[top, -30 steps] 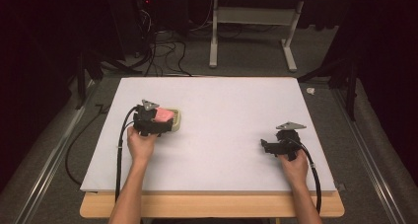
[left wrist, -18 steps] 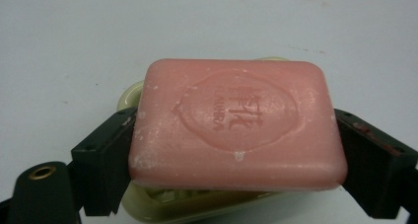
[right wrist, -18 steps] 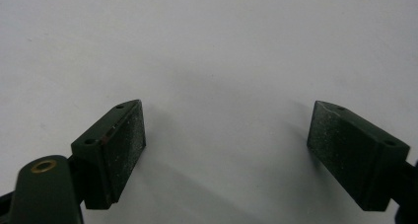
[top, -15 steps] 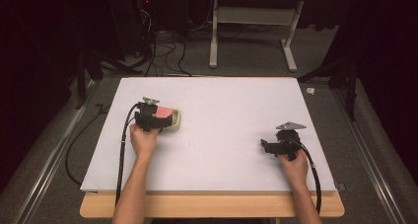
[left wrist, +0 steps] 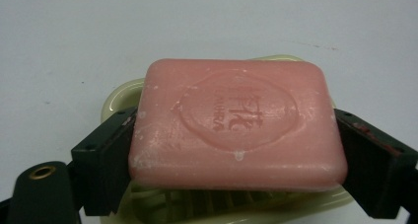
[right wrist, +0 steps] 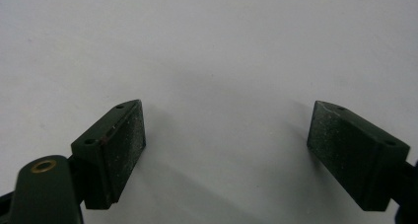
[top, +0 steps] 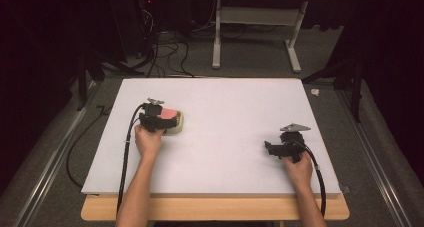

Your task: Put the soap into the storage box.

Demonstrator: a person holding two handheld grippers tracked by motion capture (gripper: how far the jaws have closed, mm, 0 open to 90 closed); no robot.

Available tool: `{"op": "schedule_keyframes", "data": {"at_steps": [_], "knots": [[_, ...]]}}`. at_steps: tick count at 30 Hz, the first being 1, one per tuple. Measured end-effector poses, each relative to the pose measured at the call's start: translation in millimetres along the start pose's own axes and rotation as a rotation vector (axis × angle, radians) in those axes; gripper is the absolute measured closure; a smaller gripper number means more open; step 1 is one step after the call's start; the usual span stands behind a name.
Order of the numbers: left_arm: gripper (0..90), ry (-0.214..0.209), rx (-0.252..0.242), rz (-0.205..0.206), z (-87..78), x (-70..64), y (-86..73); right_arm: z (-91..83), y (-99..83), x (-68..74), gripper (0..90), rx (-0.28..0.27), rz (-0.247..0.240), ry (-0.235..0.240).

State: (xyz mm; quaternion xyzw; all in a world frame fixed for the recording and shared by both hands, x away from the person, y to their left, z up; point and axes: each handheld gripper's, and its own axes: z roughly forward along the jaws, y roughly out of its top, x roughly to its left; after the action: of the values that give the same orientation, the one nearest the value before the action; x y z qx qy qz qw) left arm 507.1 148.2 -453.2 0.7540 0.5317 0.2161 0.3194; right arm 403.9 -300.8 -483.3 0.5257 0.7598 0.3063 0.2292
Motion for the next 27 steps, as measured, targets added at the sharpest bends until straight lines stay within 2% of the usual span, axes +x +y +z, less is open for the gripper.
{"op": "schedule_keyframes", "data": {"at_steps": [15,23,27], "knots": [[13.7,0.004,0.037,0.019,10.8,-5.5,-3.7,0.0,0.0,0.0,15.2,0.000,-0.001,0.000],[13.6,0.005,0.042,0.007,11.7,-5.8,-3.7,0.1,0.0,-0.2,15.2,-0.001,-0.005,0.000],[13.5,0.012,0.038,0.015,11.2,-5.9,-3.8,0.1,0.0,-0.1,15.2,-0.001,-0.002,0.000]]}}
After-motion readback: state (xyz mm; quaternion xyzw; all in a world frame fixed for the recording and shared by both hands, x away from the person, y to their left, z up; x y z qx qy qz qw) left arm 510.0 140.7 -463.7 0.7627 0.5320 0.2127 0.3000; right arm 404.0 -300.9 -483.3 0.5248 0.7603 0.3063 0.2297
